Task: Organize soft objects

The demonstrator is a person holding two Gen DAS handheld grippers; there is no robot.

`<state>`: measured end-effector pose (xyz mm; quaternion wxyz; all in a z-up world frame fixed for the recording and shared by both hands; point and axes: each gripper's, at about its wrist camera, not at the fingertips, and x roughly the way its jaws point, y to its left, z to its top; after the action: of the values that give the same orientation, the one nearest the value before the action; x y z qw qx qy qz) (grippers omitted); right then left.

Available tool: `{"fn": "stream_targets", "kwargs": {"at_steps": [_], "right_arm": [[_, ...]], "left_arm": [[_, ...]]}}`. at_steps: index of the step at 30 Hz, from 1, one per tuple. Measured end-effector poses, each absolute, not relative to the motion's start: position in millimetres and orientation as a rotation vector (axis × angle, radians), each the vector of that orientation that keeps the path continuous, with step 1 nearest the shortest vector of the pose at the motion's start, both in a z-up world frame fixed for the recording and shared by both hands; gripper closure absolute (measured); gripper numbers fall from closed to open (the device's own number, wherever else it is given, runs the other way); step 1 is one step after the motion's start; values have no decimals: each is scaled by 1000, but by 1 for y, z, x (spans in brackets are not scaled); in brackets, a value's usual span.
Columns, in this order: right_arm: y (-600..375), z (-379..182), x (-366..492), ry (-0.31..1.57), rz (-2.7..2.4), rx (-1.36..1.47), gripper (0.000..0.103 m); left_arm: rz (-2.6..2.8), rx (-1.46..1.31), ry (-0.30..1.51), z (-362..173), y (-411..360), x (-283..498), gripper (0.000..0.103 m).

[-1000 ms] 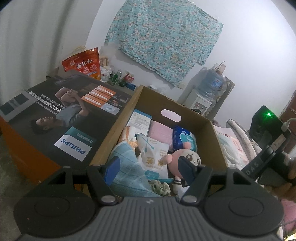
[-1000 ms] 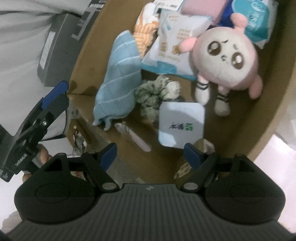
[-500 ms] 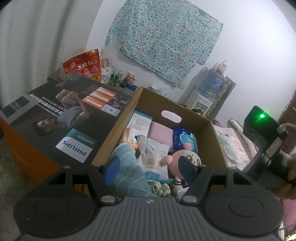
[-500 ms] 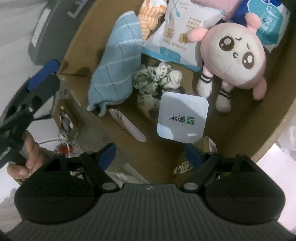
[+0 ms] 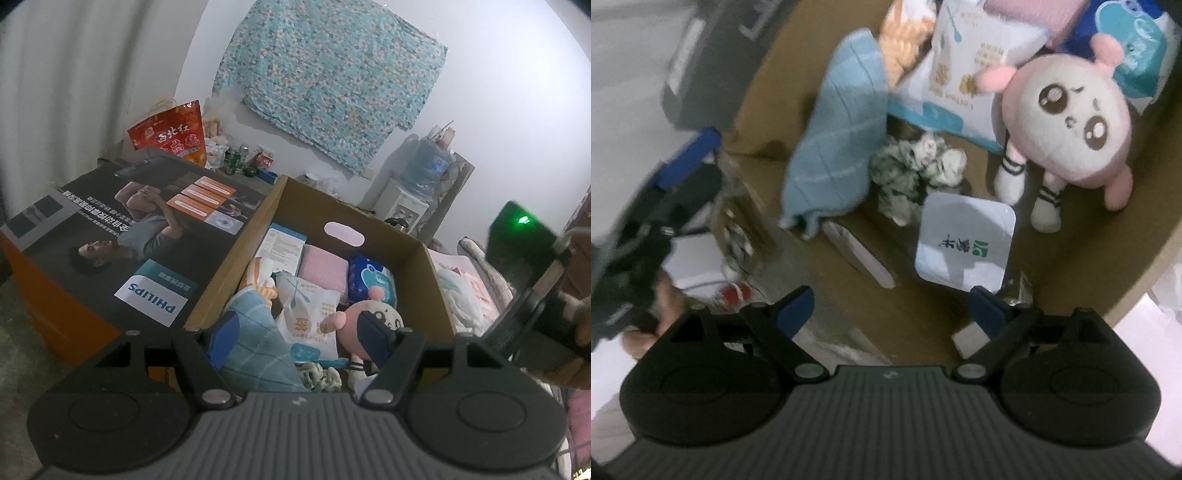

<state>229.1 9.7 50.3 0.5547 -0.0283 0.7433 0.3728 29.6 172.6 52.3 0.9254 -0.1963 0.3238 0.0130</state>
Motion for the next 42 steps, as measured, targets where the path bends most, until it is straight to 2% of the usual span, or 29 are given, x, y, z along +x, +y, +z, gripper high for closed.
{"fn": "stream_targets", "kwargs": {"at_steps": [5,10,13,20,23,34,42], "right_arm": [[-34,76,227,1556,920,145,11],[-82,88,216,1246,808,273,8],[-104,90,201,1080,664,278,7],[-134,89,148,827,400,232,1],[-144,88,122,760,306,223,1],[-140,60,44,644,36,75,1],[-134,73,14,525,-68,-5,1]], "left_arm": [[8,-381,656,52,164,28,26],[-26,-337,645,55,149,27,20],[-45,-307,634,59,140,23,15],[-35,-209,589,68,122,4,4],[-39,-170,567,73,114,-5,0],[-56,-118,547,77,91,-26,0],[-35,-59,532,81,73,-34,0]]}}
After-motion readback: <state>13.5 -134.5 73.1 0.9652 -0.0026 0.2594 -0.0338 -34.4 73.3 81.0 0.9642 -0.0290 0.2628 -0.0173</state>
